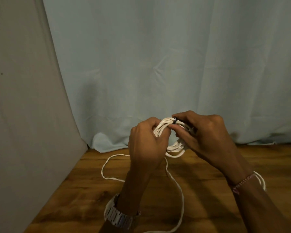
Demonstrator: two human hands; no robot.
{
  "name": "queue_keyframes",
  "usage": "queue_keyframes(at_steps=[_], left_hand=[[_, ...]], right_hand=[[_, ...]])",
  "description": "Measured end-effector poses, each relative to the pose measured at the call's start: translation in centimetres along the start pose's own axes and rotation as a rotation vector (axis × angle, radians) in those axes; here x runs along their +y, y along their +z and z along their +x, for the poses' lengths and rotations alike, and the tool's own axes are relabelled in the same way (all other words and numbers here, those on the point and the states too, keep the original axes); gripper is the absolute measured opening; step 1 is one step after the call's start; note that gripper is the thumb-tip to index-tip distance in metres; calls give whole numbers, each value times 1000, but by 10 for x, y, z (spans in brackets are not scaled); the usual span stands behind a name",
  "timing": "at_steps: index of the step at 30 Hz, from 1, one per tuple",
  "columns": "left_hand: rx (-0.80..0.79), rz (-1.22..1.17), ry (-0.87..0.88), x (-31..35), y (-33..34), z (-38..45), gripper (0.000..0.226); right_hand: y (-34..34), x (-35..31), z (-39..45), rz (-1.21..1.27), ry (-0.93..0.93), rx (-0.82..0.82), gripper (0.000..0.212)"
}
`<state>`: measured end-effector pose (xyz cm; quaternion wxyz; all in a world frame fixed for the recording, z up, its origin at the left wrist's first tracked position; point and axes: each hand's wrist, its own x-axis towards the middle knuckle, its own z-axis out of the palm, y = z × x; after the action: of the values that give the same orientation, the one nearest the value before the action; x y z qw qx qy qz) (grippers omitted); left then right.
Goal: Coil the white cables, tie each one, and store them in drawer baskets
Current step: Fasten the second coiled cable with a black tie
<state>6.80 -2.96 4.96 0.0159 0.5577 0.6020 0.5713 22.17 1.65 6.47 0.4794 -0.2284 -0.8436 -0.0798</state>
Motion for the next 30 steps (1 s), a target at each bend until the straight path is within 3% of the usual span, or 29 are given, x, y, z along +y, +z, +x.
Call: queue_keyframes(at_steps=[2,5,18,23,28,30], left_hand=[[-63,-171,14,-1,-2,1,18],[-180,-333,17,-1,-8,3,35],[-370,-445,108,-5,-23,7,28],[-455,-513,180,-11,-25,11,32],[-435,-496,173,-16,-24,13,30],[-406,-450,177,-16,-21,13,28]], right_hand=[[-1,0,0,7,-6,7,28],[-1,-1,0,11,-32,7,28],[-2,6,-1,47,-40,54,23],[-9,8,-1,206,39,73,27],[-5,5,1,296,165,-16,30],[-3,2,2,288,172,27,30]])
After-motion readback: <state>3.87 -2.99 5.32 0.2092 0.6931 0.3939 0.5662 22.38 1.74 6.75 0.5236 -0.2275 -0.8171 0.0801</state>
